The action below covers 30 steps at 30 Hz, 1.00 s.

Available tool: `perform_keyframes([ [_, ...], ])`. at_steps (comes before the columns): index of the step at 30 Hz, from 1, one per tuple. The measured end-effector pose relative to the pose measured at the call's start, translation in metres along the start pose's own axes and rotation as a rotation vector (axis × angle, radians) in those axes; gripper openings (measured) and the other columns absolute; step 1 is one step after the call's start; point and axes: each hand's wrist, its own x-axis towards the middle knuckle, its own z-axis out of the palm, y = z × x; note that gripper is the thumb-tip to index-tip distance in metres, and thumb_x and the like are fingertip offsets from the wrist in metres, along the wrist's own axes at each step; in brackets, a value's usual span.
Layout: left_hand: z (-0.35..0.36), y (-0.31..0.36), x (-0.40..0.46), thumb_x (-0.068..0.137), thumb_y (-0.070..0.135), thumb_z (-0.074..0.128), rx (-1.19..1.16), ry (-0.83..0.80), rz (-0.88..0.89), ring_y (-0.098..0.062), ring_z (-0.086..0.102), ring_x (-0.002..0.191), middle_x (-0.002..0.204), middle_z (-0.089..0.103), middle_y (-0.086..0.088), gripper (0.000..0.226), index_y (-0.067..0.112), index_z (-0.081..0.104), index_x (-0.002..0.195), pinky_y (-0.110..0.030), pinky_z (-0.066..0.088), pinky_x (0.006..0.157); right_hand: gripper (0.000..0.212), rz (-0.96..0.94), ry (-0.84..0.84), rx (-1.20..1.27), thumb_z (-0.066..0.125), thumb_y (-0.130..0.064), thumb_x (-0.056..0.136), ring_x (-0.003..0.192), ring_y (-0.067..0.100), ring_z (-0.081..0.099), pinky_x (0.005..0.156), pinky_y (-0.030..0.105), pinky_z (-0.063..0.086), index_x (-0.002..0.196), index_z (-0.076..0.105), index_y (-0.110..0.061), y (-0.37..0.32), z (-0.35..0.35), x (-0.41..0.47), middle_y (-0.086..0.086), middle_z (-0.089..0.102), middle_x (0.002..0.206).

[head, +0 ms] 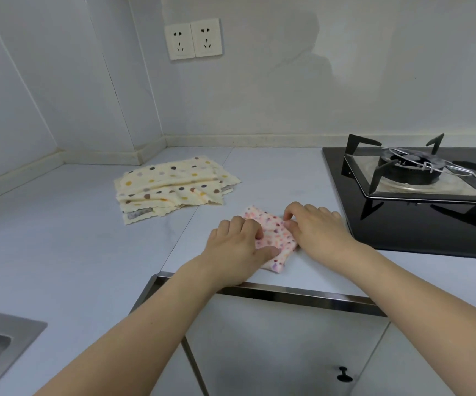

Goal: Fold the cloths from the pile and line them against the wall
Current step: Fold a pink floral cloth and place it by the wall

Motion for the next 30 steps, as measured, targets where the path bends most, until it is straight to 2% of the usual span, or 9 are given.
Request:
perform_keyframes([
  [9,-0.007,0.003,-0.008,0.082,0.074,0.045,0.049,-0.075,-0.004,-0.019,0.027,0.123,0.131,0.031,0.004,0.068,0.030,0.035,0.133,-0.030,0.020,0.101,0.026,0.076,0.028,0.043,0.039,-0.039,0.100,0.111,0.028,0.049,0.086,0.037,0.030,0.116,0.053,-0.025,-0.001,0.001,-0.002,0.001,0.058,0.119],
  [13,-0.017,0.010,-0.014,0.068,0.087,0.047,0.065,-0.203,-0.007,-0.018,0.025,0.124,0.130,0.029,0.006,0.087,0.033,0.033,0.134,-0.034,0.020,0.104,0.021,0.172,0.033,0.218,0.052,-0.041,0.095,0.103,0.023,0.057,0.092,0.038,0.040,0.100,0.061,-0.022,0.000,-0.004,-0.003,-0.004,0.065,0.105],
  [15,-0.034,0.007,-0.010,0.075,0.083,0.041,-0.333,-0.294,-0.107,-0.016,0.037,0.120,0.124,0.042,0.007,0.071,0.030,0.050,0.121,-0.033,0.026,0.102,0.018,0.183,0.048,0.336,0.056,-0.039,0.093,0.094,0.019,0.059,0.088,0.039,0.044,0.089,0.060,-0.022,0.001,-0.007,-0.006,-0.009,0.064,0.091],
  [17,-0.052,-0.001,-0.002,0.084,0.074,0.038,-0.786,-0.278,-0.197,-0.016,0.051,0.103,0.116,0.056,0.000,0.067,0.021,0.063,0.114,-0.031,0.035,0.096,0.017,0.156,0.056,0.496,0.056,-0.035,0.093,0.084,0.016,0.059,0.076,0.034,0.045,0.085,0.058,-0.020,-0.001,-0.012,-0.009,-0.009,0.061,0.084],
  [18,-0.056,-0.003,0.002,0.089,0.068,0.039,-0.848,-0.221,-0.242,-0.017,0.052,0.101,0.117,0.057,-0.004,0.063,0.018,0.062,0.119,-0.032,0.037,0.095,0.015,0.135,0.048,0.583,0.056,-0.032,0.094,0.081,0.014,0.058,0.069,0.029,0.043,0.086,0.057,-0.019,-0.002,-0.015,-0.010,-0.008,0.060,0.084],
  [21,-0.051,-0.007,0.018,0.096,0.055,0.043,-0.896,-0.135,-0.373,-0.024,0.050,0.123,0.136,0.051,-0.006,0.056,0.017,0.048,0.137,-0.039,0.036,0.107,0.010,0.116,-0.013,0.830,0.059,-0.022,0.094,0.075,0.014,0.059,0.064,0.024,0.043,0.086,0.058,-0.016,-0.008,-0.025,-0.002,-0.005,0.063,0.080],
  [25,-0.047,-0.007,0.046,0.091,0.039,0.059,-1.164,-0.200,-0.370,-0.025,0.071,0.096,0.105,0.074,-0.008,0.034,0.013,0.068,0.110,-0.040,0.052,0.091,0.006,0.195,-0.055,1.152,0.066,-0.010,0.088,0.072,0.015,0.060,0.072,0.034,0.048,0.086,0.063,-0.014,-0.008,-0.036,0.028,0.001,0.064,0.078],
  [28,-0.041,-0.011,0.080,0.093,0.025,0.060,-1.224,-0.114,-0.271,-0.028,0.070,0.098,0.107,0.073,-0.010,0.026,0.009,0.067,0.112,-0.046,0.053,0.093,0.015,0.351,-0.104,1.395,0.067,-0.010,0.087,0.074,0.016,0.064,0.067,0.029,0.050,0.101,0.062,-0.015,-0.004,-0.041,0.060,0.004,0.066,0.091],
  [30,-0.042,-0.007,0.107,0.096,0.024,0.057,-1.285,-0.038,-0.236,-0.027,0.071,0.098,0.107,0.073,-0.010,0.025,0.007,0.065,0.113,-0.043,0.056,0.087,0.019,0.530,-0.177,1.638,0.065,-0.016,0.090,0.083,0.023,0.069,0.070,0.035,0.053,0.108,0.062,-0.010,0.002,-0.042,0.082,0.010,0.071,0.098],
])
